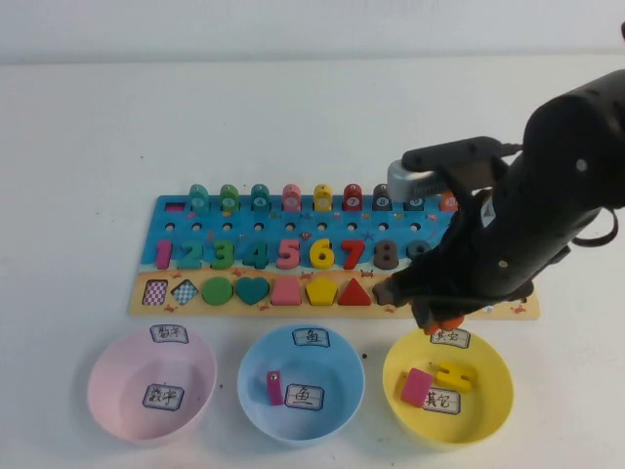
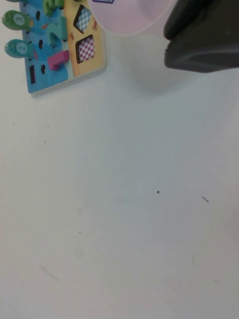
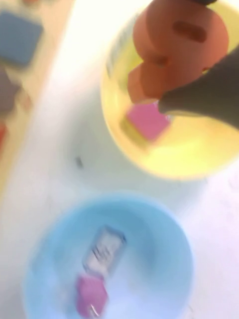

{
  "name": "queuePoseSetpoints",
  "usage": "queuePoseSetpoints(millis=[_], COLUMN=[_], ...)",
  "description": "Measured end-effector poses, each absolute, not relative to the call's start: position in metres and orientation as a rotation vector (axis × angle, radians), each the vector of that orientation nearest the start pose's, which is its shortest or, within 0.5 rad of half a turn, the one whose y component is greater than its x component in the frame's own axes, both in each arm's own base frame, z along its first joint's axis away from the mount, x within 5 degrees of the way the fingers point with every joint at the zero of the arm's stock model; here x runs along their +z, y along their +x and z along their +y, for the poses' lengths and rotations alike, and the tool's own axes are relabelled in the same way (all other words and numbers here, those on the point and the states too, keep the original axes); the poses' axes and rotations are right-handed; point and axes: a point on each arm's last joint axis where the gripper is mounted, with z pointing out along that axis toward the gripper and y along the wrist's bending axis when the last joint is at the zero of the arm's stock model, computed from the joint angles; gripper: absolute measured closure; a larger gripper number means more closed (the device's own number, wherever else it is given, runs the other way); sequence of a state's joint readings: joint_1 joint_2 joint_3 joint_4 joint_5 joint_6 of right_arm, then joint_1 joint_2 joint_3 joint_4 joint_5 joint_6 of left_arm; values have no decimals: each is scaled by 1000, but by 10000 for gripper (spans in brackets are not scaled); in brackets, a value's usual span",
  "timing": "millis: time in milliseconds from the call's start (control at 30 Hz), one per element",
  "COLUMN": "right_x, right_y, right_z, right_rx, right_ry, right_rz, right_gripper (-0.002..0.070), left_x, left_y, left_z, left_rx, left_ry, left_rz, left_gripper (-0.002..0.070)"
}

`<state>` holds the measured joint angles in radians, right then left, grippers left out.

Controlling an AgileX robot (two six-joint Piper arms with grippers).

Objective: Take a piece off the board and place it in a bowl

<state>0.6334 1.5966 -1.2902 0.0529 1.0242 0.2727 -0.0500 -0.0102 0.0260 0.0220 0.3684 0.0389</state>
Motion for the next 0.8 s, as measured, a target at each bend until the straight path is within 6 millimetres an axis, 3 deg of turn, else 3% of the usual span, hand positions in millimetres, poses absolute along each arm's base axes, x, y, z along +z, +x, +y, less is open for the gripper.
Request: queuePoseSetpoints(millis=[333, 600, 800], right_x=[283, 286, 274], right_y=[242, 245, 251], right_z=[231, 297, 353], right_rx=[335, 375, 363], right_ry=[-616, -784, -899], right_rz=[2765, 2722, 2735], right_gripper=[350, 350, 351], left_x=[172, 172, 172], left_y=[53, 53, 53], left_z=[-2, -2, -2], left_rx=[14, 14, 14], left_ry=[97, 97, 97], left_rz=[1865, 1865, 1865], left_gripper=[676, 676, 676])
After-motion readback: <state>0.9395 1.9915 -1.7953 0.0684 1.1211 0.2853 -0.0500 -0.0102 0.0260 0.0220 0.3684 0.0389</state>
